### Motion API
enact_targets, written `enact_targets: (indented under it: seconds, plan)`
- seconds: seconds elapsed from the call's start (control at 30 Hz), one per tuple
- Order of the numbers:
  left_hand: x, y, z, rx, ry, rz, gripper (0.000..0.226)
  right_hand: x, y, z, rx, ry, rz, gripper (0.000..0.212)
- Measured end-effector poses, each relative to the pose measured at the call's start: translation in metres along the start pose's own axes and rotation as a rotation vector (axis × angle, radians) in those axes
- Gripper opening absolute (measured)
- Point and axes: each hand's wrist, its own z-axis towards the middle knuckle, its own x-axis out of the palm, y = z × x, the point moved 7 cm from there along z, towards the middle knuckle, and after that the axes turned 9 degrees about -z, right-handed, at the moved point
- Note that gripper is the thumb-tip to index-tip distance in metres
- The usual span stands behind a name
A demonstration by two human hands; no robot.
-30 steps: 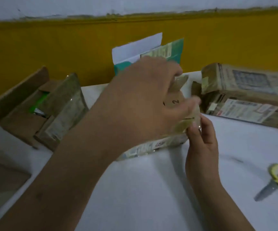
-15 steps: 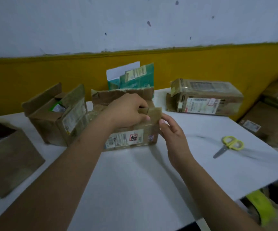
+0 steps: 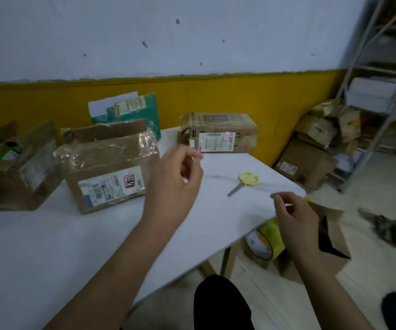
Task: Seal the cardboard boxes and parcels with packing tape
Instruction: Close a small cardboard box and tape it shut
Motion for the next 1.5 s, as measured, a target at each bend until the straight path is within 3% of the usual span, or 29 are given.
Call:
enact_targets:
  seconds: [0.07,0.13,0.17,0.23,0.4,0.47,0.57,0.7,0.83,0.97,1.07,1.13,1.2,1.33,1.5]
  plan:
    - [0.049,0.004,-0.057,-0.392,0.121,-0.349,0.016,-0.003,-0.033,-0.001,0.126,0.071,-0.015,0.022]
    - [0.104,0.021,-0.116,-0.763,0.236,-0.464,0.012,0.002,-0.052,-0.002,0.188,0.159,-0.002,0.029]
    - [0.126,0.030,-0.136,-0.896,0.231,-0.493,0.008,0.006,-0.060,-0.002,0.215,0.194,0.012,0.030]
    - [0.153,0.042,-0.153,-1.003,0.148,-0.469,0.019,0.015,-0.072,-0.003,0.284,0.260,0.076,0.026]
    - [0.198,0.051,-0.162,-1.092,0.008,-0.506,0.042,0.040,-0.088,-0.008,0.469,0.378,0.434,0.008]
    - [0.202,0.058,-0.161,-1.115,-0.043,-0.451,0.049,0.044,-0.083,-0.010,0.487,0.404,0.502,0.006]
    - [0.207,0.063,-0.153,-1.137,-0.145,-0.599,0.047,0.047,-0.084,-0.011,0.561,0.499,0.560,0.014]
    - [0.226,0.057,-0.148,-1.264,-0.128,-0.744,0.067,0.036,-0.081,-0.005,0.586,0.640,0.416,0.024]
    - [0.231,0.051,-0.140,-1.286,-0.039,-0.673,0.059,0.026,-0.072,0.010,0.531,0.689,0.142,0.028]
    - [0.224,0.040,-0.127,-1.259,0.037,-0.664,0.055,0.022,-0.054,0.019,0.417,0.671,-0.014,0.014]
    - [0.211,0.037,-0.122,-1.219,0.106,-0.629,0.049,0.023,-0.037,0.021,0.303,0.680,-0.198,0.026]
    - [0.209,0.036,-0.122,-1.190,0.181,-0.607,0.032,0.017,-0.026,0.021,0.272,0.681,-0.231,0.027]
    - [0.205,0.026,-0.118,-1.187,0.205,-0.638,0.026,0.009,-0.014,0.023,0.238,0.677,-0.188,0.022]
    - [0.165,0.007,-0.099,-1.157,0.165,-0.489,0.051,0.005,0.027,0.020,0.159,0.649,0.093,0.013]
    - [0.096,0.006,-0.073,-0.863,0.063,-0.398,0.062,0.033,0.088,0.000,0.083,0.621,0.387,0.007]
